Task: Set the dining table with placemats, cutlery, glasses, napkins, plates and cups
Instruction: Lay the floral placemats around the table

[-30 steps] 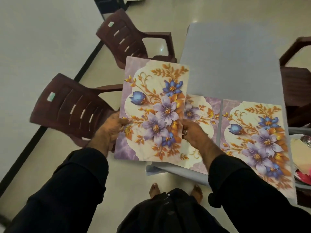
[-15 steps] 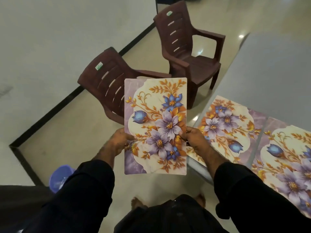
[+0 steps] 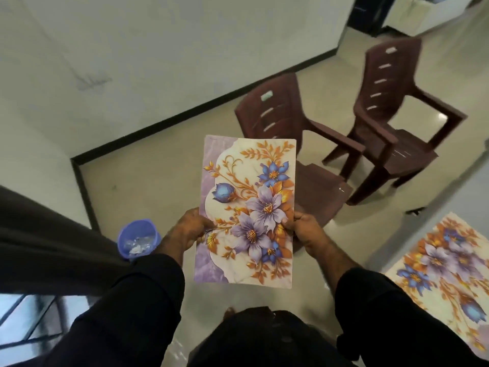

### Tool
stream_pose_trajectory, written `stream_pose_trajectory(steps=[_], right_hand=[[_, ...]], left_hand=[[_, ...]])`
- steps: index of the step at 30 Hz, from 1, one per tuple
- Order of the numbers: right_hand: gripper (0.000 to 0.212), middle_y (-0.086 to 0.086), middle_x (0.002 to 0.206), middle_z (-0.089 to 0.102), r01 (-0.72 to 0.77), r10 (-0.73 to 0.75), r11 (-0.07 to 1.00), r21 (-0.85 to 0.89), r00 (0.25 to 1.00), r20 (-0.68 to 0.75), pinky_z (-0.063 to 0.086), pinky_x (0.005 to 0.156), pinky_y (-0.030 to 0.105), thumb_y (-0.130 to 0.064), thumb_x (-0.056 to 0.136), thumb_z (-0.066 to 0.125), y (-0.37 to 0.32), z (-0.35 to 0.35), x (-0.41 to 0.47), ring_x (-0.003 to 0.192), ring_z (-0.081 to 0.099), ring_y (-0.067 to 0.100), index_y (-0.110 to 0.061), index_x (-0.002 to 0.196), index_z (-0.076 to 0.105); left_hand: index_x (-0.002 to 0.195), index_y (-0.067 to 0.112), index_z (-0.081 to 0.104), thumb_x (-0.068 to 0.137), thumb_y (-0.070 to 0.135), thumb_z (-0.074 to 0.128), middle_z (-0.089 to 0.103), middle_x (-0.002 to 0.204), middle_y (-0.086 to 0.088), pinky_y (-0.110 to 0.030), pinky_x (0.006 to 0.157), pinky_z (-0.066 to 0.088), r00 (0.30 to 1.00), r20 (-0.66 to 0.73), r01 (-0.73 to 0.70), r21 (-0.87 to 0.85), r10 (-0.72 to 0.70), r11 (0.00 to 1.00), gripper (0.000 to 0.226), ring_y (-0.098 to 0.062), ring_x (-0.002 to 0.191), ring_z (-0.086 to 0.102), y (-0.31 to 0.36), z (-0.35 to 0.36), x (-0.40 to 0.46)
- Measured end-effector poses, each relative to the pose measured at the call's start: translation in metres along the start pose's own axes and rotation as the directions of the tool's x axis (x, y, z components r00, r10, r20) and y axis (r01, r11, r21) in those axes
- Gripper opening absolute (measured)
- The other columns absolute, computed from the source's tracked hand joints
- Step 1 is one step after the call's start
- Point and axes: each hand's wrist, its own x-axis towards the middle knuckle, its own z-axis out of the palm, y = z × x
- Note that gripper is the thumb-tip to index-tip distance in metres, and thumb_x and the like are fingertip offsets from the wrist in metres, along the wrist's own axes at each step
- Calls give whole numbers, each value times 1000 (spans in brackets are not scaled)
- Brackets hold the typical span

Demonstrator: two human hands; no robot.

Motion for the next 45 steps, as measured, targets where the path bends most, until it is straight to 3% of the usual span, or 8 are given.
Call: stream_pose_trajectory(steps=[6,13,21,25,31,36,41,45], right_hand=[[16,17,105,79,64,-47,990,-126,990,134,58,83,46,-20,96,75,-43,83,54,88,70,30,-13,109,79],[20,18,96,75,-21,48,992,-125,977,210,56,58,27,-7,94,74,-71,158,138,73,67,21,-4,113,77],[15,10,87,71,8,20,996,-94,954,298,48,61,25,-5,93,72,-194,211,271,75,61,22,-5,107,78],[13,6,87,73,26,-1,997,-75,951,310,53,58,22,-5,95,70,-272,219,322,70,64,16,-12,102,77],[15,5,86,73,22,-13,999,-27,957,288,53,61,24,-3,94,69,-345,237,403,70,65,15,-14,100,77],[17,5,87,74,5,-5,1000,0,980,197,54,61,24,-4,94,69,-387,261,485,67,65,13,-15,104,78],[14,4,83,74,-6,3,998,60,999,53,54,61,25,-5,95,70,-442,285,565,64,65,12,-15,101,79],[14,5,86,75,-9,14,992,127,999,-38,55,64,27,-9,95,72,-480,297,610,67,66,15,-13,107,79]], left_hand=[[122,5,72,84,-12,73,82,105,-11,-55,94,63,983,-158,66,-160,-92,985,42,-36,99,79,-17,-79,17],[124,4,71,91,-14,68,81,109,-13,-53,95,63,964,-209,108,-244,-161,964,38,-36,102,78,0,-138,55],[114,10,76,81,-11,74,82,103,-13,-51,90,64,923,-363,58,-200,-129,978,39,-36,93,80,115,-193,158],[110,15,76,83,-7,75,83,99,-7,-33,71,58,905,-411,36,-183,-109,983,35,-32,91,79,189,-209,202],[110,17,76,86,-3,75,83,97,-5,-38,73,61,914,-393,39,-164,-102,986,31,-31,90,80,270,-242,292],[115,17,75,88,0,76,81,105,-9,-56,95,63,941,-333,33,-79,-57,996,32,-35,99,78,330,-279,397],[109,21,77,90,15,80,81,103,-7,-53,93,64,976,-214,-28,67,42,997,20,-31,98,78,416,-317,499],[107,21,79,89,8,78,83,100,-4,-51,92,64,994,-97,-26,154,41,988,22,-28,96,79,492,-339,567]])
